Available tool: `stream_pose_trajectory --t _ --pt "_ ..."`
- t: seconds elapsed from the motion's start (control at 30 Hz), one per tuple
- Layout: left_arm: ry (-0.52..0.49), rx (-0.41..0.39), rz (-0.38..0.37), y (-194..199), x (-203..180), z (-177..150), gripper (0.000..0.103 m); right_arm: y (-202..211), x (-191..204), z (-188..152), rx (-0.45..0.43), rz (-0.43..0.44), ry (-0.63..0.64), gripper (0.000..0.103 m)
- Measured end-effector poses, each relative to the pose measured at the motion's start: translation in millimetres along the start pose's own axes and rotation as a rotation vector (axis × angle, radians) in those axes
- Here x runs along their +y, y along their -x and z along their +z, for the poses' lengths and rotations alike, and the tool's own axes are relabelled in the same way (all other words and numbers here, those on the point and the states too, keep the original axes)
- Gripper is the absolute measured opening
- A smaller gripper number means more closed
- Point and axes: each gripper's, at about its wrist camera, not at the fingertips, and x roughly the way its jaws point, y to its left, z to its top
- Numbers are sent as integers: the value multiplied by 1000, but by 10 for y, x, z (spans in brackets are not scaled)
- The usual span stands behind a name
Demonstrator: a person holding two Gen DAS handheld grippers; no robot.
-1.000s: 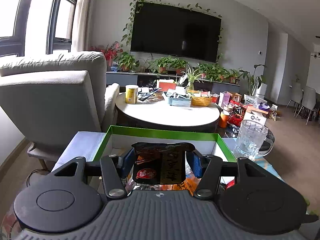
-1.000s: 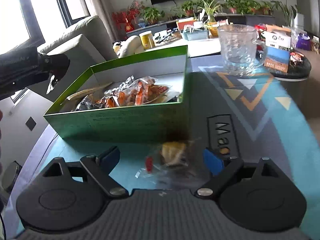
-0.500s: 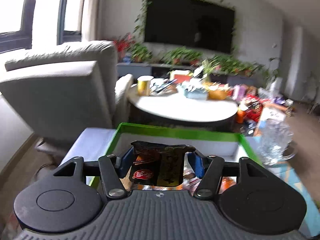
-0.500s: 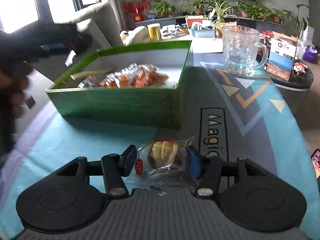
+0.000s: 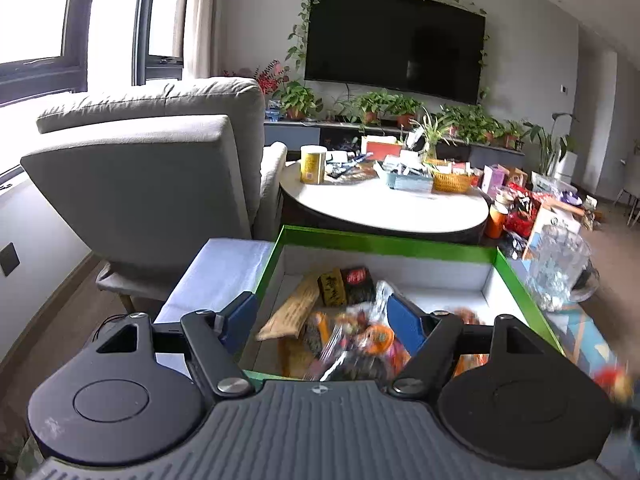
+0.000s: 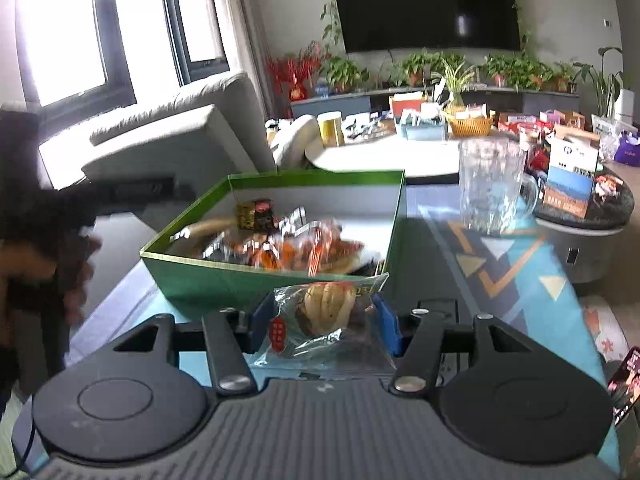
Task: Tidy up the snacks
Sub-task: 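Carry dark packet into box and release with left while right drops pastry bag there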
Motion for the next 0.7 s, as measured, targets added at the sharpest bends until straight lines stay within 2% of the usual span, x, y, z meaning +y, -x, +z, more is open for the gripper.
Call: stream_pose_trajectory --t 0.43,0.53,0.7 --pt "16 49 5 227 203 -293 70 -150 116 340 -102 40 12 58" --pt "11 65 1 266 215 -352 70 -313 125 439 -117 43 5 58" --pt "3 86 9 345 275 -456 70 -621 131 527 -95 29 -33 58"
